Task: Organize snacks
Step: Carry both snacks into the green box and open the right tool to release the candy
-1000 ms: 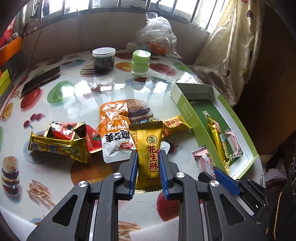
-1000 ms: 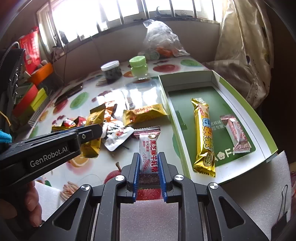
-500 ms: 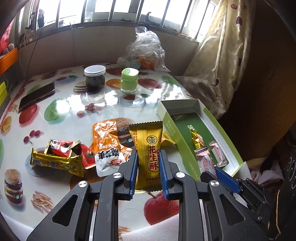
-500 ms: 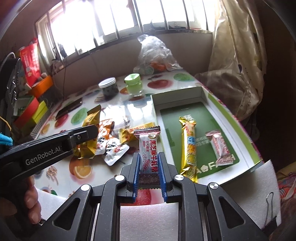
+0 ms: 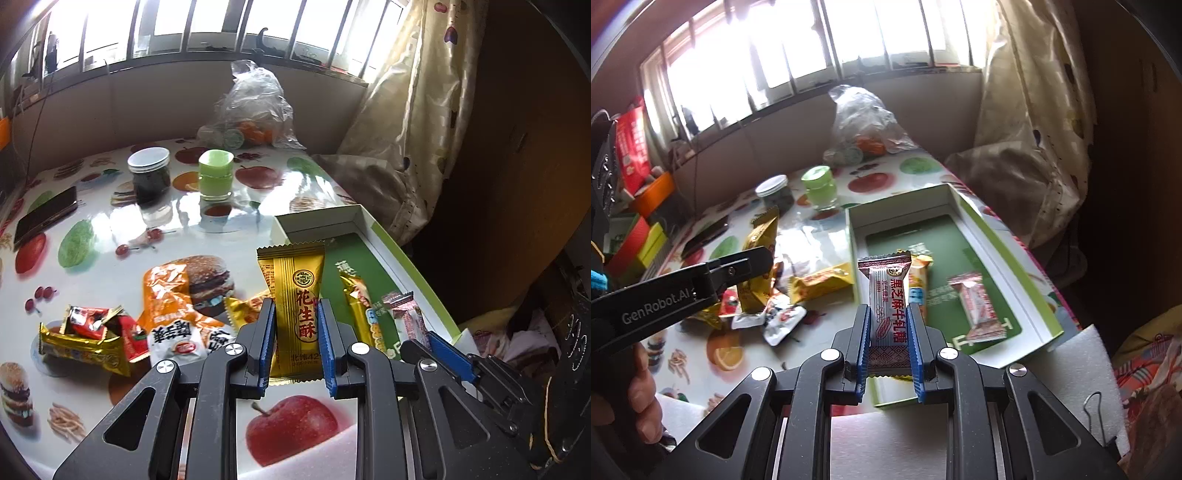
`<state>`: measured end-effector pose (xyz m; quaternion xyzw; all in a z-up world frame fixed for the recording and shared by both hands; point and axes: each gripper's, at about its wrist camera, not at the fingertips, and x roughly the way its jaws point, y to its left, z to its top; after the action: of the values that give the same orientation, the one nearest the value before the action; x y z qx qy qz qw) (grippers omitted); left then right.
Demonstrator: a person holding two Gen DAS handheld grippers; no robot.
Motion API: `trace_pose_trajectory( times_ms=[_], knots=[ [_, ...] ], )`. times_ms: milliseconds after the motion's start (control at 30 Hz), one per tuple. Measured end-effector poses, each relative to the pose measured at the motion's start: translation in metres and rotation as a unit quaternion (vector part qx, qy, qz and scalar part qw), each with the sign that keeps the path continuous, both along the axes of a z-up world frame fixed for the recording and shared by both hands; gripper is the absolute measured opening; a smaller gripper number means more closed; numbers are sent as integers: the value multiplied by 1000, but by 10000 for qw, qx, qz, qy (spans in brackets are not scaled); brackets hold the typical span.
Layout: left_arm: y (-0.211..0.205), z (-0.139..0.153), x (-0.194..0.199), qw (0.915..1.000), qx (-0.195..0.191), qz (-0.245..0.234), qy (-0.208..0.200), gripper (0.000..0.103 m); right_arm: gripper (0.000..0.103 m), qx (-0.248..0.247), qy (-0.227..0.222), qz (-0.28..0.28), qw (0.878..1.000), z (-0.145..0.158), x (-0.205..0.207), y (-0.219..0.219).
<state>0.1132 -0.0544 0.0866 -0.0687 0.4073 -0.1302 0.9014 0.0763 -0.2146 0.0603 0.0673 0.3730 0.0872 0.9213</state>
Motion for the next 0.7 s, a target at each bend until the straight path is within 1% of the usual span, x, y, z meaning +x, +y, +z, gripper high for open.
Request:
trace_pose_trajectory(
  times_ms=[333,700],
  knots=[
    [-29,-4,14,9994,-116,-312,96,23,18,-52,83,-298,9995,-6,7,-27],
    [-52,-22,29,9978,-188,-508,371,23,18,-102,280,-415,9987,-21,17,-42]
  ],
)
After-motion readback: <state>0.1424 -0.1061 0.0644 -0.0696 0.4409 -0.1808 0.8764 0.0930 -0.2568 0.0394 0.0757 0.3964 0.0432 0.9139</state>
